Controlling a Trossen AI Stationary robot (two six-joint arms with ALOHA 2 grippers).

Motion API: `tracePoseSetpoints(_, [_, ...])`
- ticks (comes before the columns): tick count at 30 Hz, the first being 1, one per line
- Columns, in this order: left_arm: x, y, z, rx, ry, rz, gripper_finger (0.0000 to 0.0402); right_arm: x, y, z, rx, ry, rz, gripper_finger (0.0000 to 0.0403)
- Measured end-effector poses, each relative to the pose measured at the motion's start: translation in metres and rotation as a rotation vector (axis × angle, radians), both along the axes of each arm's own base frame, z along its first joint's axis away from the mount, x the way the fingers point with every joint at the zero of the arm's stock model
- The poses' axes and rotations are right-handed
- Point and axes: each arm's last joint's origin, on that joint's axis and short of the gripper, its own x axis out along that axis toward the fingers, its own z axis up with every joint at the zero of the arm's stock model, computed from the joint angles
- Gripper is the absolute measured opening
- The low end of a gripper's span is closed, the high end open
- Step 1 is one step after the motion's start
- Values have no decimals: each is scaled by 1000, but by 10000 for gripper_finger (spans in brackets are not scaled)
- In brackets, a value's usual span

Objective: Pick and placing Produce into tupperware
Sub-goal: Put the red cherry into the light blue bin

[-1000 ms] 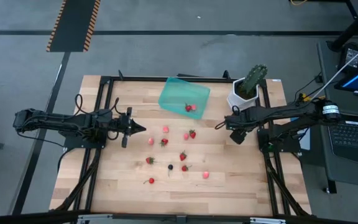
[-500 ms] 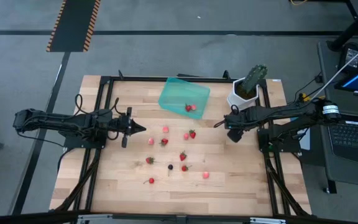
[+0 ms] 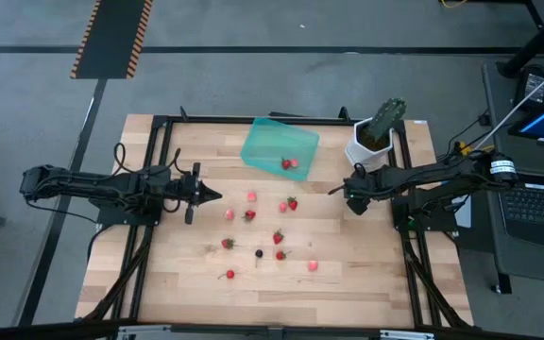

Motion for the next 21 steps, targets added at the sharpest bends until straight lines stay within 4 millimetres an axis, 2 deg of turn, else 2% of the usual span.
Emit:
tracePoseSetpoints(8, [0, 0, 0, 0, 0, 0, 0, 0, -3, -4, -97, -24, -6, 232])
tracePoseSetpoints(21, [0, 0, 0, -1, 0, 0, 0, 0, -4, -3, -106, -25, -12, 232])
